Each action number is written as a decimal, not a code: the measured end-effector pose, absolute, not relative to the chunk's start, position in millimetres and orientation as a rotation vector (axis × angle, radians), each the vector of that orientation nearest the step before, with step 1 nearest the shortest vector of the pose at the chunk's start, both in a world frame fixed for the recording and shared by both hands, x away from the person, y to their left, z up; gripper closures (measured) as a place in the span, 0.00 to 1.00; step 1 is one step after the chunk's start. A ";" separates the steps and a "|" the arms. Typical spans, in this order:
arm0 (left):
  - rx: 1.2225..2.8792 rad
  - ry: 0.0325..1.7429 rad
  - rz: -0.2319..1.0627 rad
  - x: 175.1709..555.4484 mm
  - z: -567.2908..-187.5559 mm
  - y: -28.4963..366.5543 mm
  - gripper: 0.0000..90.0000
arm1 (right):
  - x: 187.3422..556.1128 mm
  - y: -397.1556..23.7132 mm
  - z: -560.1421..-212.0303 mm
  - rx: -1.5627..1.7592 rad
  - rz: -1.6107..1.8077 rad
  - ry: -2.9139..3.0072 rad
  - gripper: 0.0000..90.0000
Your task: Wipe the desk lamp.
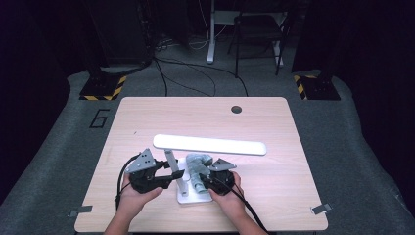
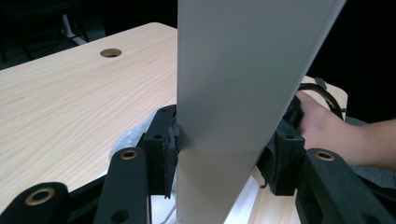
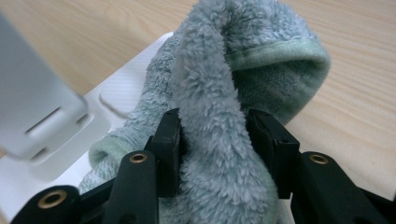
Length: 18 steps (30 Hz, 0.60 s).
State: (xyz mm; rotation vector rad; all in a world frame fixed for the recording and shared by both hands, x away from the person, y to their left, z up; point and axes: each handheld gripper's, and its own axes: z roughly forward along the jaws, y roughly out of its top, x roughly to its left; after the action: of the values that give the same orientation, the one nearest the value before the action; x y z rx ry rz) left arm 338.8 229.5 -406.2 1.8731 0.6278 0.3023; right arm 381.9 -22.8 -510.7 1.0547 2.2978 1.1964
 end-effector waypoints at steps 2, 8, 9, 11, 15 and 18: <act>1.867 0.629 0.296 339.0 -406.5 229.1 0.59 | 388.2 -21.4 -510.9 1.061 1.198 2.295 0.63; 1.867 0.629 0.294 339.0 -406.6 229.4 0.59 | 403.6 -18.4 -512.0 1.116 1.220 2.268 0.62; 1.870 0.625 0.297 339.2 -406.5 229.7 0.59 | 406.9 -17.5 -511.8 1.125 1.218 2.262 0.62; 1.868 0.625 0.298 339.2 -406.7 230.0 0.59 | 411.1 -16.1 -511.7 1.157 1.220 2.254 0.62; 1.867 0.625 0.296 339.2 -406.9 230.3 0.59 | 424.1 -14.9 -511.5 1.185 1.213 2.233 0.61; 1.867 0.628 0.298 339.0 -406.9 230.4 0.59 | 430.8 -13.6 -510.8 1.213 1.205 2.224 0.61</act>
State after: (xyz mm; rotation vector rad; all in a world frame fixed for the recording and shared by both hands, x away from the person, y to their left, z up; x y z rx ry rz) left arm 339.0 230.4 -406.9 1.8671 0.6279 0.2976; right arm 430.8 -13.6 -510.8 1.2125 2.2244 1.2052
